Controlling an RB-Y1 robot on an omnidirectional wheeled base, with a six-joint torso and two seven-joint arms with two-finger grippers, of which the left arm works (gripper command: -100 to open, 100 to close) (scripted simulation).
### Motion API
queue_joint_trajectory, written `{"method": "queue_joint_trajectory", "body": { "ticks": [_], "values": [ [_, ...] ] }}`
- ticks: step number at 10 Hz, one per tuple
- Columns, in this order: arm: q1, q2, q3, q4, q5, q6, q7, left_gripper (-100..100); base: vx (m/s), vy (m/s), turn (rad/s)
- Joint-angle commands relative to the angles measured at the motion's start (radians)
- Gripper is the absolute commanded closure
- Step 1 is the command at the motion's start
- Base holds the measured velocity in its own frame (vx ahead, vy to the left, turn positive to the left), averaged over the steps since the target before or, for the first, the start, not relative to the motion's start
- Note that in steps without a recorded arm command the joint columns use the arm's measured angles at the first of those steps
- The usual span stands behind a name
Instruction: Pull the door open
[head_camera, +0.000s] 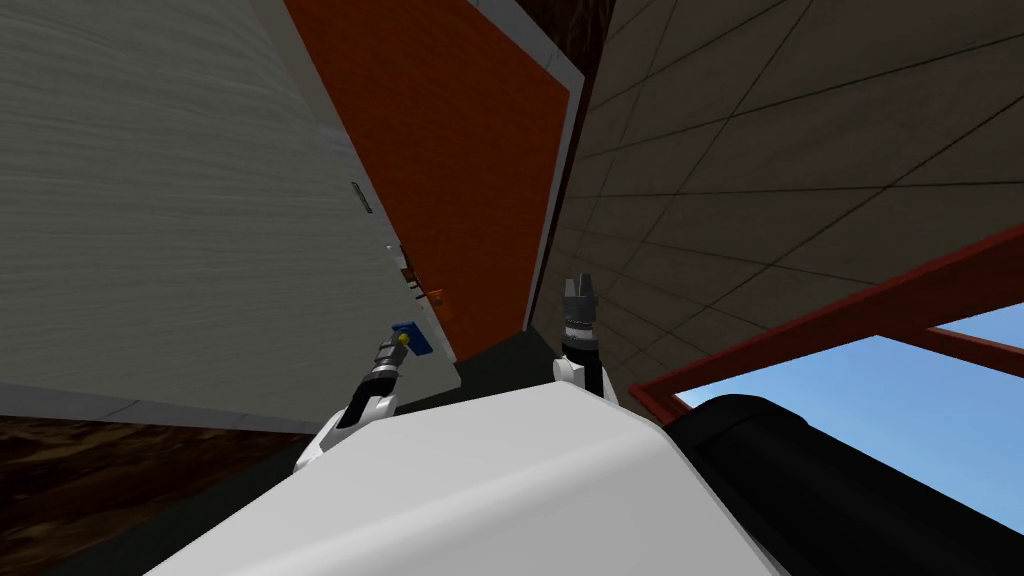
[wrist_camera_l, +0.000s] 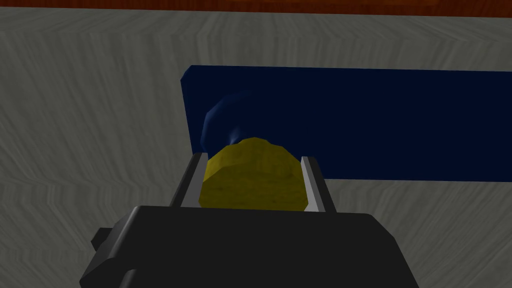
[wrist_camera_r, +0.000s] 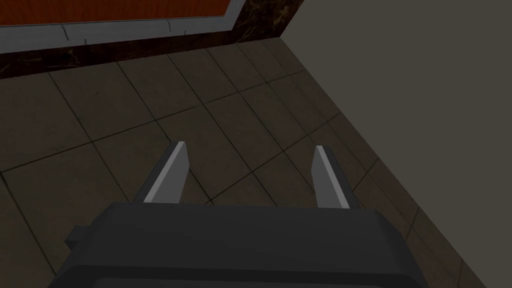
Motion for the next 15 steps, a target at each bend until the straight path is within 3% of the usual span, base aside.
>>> {"method": "queue_joint_trajectory", "body": {
  "ticks": [1,5,6,7,12,15],
  "values": [
    [0.011,0.019,-0.017,-0.002,0.002,-0.01,0.017,100,-0.208,0.077,-0.165],
    [0.042,0.075,-0.069,-0.024,0.009,-0.037,0.066,100,-0.237,0.101,-0.213],
    [0.045,0.082,-0.075,-0.027,0.009,-0.041,0.072,100,-0.215,0.076,-0.142],
    [0.046,0.077,-0.069,-0.026,0.009,-0.037,0.065,100,-0.097,0.024,-0.029],
    [0.112,0.154,-0.12,-0.053,0.015,-0.102,0.125,100,-0.243,0.075,-0.177],
    [0.138,0.186,-0.139,-0.065,0.017,-0.128,0.149,100,-0.228,0.072,-0.121]
  ]
}}
